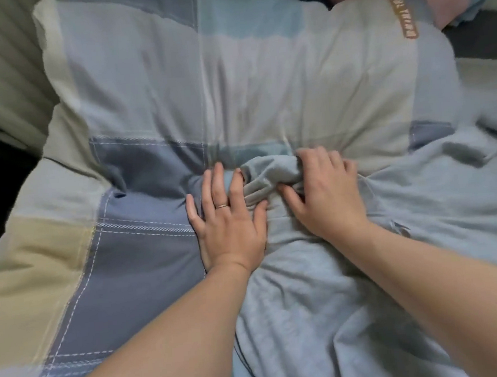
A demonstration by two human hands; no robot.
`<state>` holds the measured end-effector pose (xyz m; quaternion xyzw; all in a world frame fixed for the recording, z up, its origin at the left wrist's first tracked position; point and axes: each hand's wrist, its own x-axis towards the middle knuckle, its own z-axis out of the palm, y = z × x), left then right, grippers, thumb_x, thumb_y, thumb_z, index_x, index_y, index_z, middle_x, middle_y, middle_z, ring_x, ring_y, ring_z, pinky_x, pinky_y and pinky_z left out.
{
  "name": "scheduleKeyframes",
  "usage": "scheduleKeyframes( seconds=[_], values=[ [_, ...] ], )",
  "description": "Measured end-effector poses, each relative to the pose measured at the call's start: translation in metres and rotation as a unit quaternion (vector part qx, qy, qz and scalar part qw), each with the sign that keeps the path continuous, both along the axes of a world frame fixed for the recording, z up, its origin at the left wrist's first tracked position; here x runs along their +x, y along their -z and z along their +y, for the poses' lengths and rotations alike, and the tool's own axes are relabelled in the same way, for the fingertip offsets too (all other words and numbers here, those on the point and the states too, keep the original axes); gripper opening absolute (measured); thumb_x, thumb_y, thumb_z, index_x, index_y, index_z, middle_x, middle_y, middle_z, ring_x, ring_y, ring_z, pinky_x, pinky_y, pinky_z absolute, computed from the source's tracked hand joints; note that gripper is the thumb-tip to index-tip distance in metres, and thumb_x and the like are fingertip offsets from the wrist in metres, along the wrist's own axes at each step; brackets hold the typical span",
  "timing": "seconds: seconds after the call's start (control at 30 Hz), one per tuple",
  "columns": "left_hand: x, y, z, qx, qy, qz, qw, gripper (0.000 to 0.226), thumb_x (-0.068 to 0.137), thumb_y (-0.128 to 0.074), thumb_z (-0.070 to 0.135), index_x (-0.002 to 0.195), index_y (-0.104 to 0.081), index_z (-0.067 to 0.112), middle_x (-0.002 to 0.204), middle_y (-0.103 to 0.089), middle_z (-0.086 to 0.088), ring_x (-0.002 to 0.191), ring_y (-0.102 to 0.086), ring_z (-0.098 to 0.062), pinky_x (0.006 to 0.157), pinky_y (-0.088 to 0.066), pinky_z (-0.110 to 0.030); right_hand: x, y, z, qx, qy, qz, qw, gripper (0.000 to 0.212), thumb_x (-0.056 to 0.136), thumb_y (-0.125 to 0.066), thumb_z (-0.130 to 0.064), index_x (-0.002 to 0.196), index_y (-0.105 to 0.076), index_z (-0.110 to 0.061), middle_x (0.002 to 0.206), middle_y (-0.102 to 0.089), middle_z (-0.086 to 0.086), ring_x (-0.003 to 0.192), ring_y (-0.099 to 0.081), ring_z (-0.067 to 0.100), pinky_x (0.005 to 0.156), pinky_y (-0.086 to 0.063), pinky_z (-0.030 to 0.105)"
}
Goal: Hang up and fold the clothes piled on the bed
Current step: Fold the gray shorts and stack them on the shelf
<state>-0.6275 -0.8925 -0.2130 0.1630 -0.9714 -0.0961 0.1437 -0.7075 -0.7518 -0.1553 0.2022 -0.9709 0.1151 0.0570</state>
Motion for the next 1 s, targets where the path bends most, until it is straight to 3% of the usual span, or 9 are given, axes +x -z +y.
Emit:
scheduleKeyframes(
  seconds=[0.1,0.27,0.4,0.5,0.57,0.67,0.77,0.87,1.0],
  values=[
    [-0.012,-0.001,-0.007,0.012,-0.003,0.011,1.000,0.049,0.093,-0.042,0.050,0.133,-0.037,0.022,0.161,-0.031,-0.013,0.150,-0.027,-0.030,0.119,-0.012,-0.058,-0.008,0.011,-0.005,-0.017,-0.017,0.027,0.999,0.030,0.093,-0.062,-0.038,0.094,-0.055,-0.009,0.089,-0.056,0.012,0.083,-0.054,0.033,0.081,-0.039,0.047],
    [-0.015,-0.002,-0.002,0.023,0.001,0.033,0.999,0.030,0.091,-0.054,0.036,0.114,-0.049,0.017,0.156,-0.038,-0.014,0.146,-0.034,-0.032,0.117,-0.018,-0.060,-0.007,0.014,-0.004,-0.021,-0.015,0.044,0.999,0.029,0.097,-0.058,-0.035,0.088,-0.055,-0.008,0.083,-0.059,0.013,0.077,-0.057,0.034,0.078,-0.041,0.046],
    [-0.019,-0.011,-0.003,0.006,-0.014,0.032,0.999,0.019,0.088,-0.056,0.014,0.107,-0.059,0.010,0.153,-0.042,-0.014,0.143,-0.038,-0.034,0.117,-0.023,-0.059,0.005,0.008,0.000,-0.068,-0.026,0.036,0.997,0.018,0.088,-0.065,-0.019,0.083,-0.057,-0.003,0.083,-0.061,0.019,0.075,-0.059,0.039,0.073,-0.043,0.045],
    [-0.005,-0.021,0.012,-0.071,0.058,0.045,0.995,0.023,0.087,-0.043,0.010,0.102,-0.061,0.008,0.137,-0.059,-0.013,0.125,-0.057,-0.035,0.108,-0.039,-0.056,0.041,0.009,0.018,-0.050,-0.047,-0.014,0.998,0.010,0.085,-0.061,-0.011,0.091,-0.063,-0.003,0.118,-0.066,0.015,0.108,-0.062,0.036,0.101,-0.038,0.049],
    [0.025,-0.027,0.027,-0.087,0.112,0.045,0.989,0.023,0.083,-0.042,0.011,0.096,-0.061,0.011,0.117,-0.066,-0.011,0.105,-0.064,-0.033,0.096,-0.045,-0.045,0.071,0.005,0.034,-0.037,-0.040,-0.070,0.996,0.014,0.088,-0.058,-0.011,0.099,-0.065,-0.007,0.145,-0.055,0.007,0.135,-0.050,0.024,0.117,-0.024,0.047],
    [0.091,-0.036,0.048,-0.069,0.143,-0.010,0.987,0.016,0.078,-0.052,0.009,0.090,-0.061,0.010,0.094,-0.063,-0.012,0.086,-0.062,-0.033,0.076,-0.042,-0.041,0.119,-0.012,0.060,-0.013,-0.028,-0.135,0.990,0.024,0.087,-0.053,-0.007,0.107,-0.065,-0.011,0.154,-0.047,0.001,0.145,-0.038,0.017,0.122,-0.012,0.039],
    [0.138,-0.056,0.062,-0.033,0.131,-0.081,0.988,0.017,0.073,-0.069,0.006,0.088,-0.061,0.008,0.091,-0.062,-0.013,0.082,-0.059,-0.034,0.070,-0.045,-0.041,0.171,-0.034,0.079,0.009,-0.021,-0.183,0.983,0.034,0.087,-0.051,-0.007,0.117,-0.064,-0.015,0.155,-0.045,-0.003,0.148,-0.033,0.015,0.123,-0.008,0.038],
    [0.177,-0.080,0.088,-0.002,0.133,-0.125,0.983,0.025,0.068,-0.078,0.005,0.087,-0.063,0.012,0.096,-0.064,-0.011,0.085,-0.060,-0.035,0.074,-0.047,-0.043,0.216,-0.057,0.105,0.032,0.001,-0.218,0.976,0.034,0.086,-0.053,-0.012,0.118,-0.064,-0.019,0.154,-0.047,-0.003,0.145,-0.036,0.014,0.121,-0.011,0.041],
    [0.251,-0.111,0.132,0.055,0.172,-0.249,0.951,0.024,0.077,-0.068,0.019,0.100,-0.060,0.019,0.114,-0.059,-0.008,0.104,-0.054,-0.033,0.088,-0.040,-0.043,0.272,-0.092,0.148,0.070,0.040,-0.273,0.959,0.021,0.079,-0.055,-0.013,0.097,-0.060,-0.021,0.130,-0.061,-0.004,0.127,-0.052,0.018,0.108,-0.022,0.039]
  ],
)
